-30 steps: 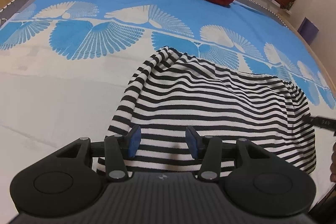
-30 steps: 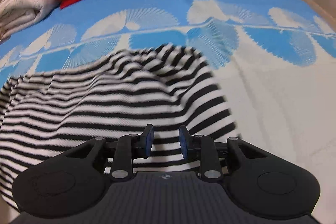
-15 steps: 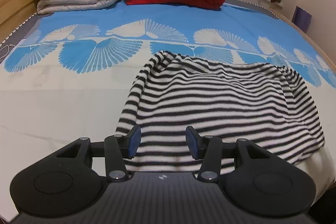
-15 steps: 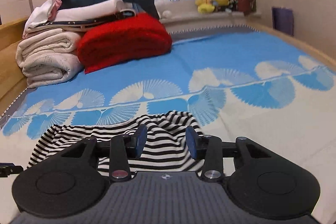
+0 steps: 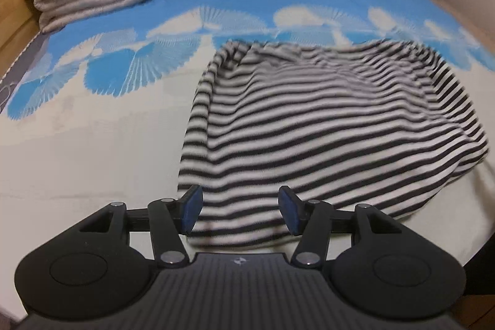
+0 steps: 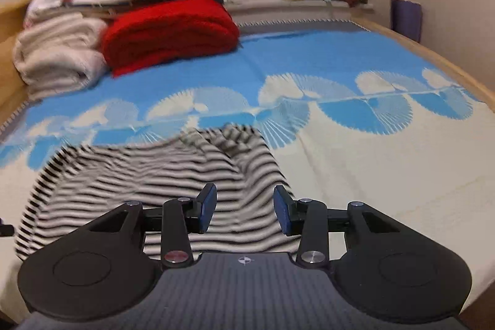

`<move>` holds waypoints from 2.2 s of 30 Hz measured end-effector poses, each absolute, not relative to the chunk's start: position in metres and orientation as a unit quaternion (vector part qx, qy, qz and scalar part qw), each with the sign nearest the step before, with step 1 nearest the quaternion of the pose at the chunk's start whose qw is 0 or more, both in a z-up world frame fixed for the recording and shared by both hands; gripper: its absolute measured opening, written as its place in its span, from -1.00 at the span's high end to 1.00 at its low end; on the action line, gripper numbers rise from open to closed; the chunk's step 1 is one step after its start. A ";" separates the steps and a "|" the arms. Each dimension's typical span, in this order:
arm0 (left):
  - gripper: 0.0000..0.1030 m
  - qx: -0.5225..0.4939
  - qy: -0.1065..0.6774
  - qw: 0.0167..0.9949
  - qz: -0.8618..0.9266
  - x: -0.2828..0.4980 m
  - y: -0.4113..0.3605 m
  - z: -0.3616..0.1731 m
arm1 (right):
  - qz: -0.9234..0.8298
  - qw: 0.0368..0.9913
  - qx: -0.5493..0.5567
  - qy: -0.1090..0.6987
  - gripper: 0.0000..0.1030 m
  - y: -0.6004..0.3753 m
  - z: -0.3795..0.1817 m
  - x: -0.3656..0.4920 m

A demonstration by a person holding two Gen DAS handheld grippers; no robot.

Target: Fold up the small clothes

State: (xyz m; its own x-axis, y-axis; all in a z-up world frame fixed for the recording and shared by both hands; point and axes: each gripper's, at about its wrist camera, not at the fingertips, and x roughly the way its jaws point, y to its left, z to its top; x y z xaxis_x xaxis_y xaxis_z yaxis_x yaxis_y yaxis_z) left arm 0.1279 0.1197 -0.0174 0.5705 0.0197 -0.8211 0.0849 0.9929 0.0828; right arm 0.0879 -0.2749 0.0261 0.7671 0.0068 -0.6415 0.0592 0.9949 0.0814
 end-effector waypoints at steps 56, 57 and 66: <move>0.74 -0.377 0.469 0.788 0.131 0.146 0.220 -0.097 | -0.050 0.914 0.058 0.398 0.18 -0.318 0.006 0.099; 0.77 -0.367 0.465 0.796 0.128 0.146 0.219 -0.093 | -0.051 0.914 0.059 0.398 0.18 -0.318 0.006 0.100; 0.81 -0.319 0.448 0.824 0.139 0.121 0.238 -0.073 | -0.053 0.916 0.079 0.390 0.18 -0.315 0.011 0.110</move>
State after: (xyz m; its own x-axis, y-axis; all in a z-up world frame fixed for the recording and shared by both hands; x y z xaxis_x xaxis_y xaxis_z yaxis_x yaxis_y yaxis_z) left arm 0.1210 0.2378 -0.0731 0.5597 -0.0572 -0.8267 -0.5139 0.7587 -0.4004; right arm 0.1102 -0.3151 0.0112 0.6901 -0.0346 -0.7229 0.1579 0.9820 0.1037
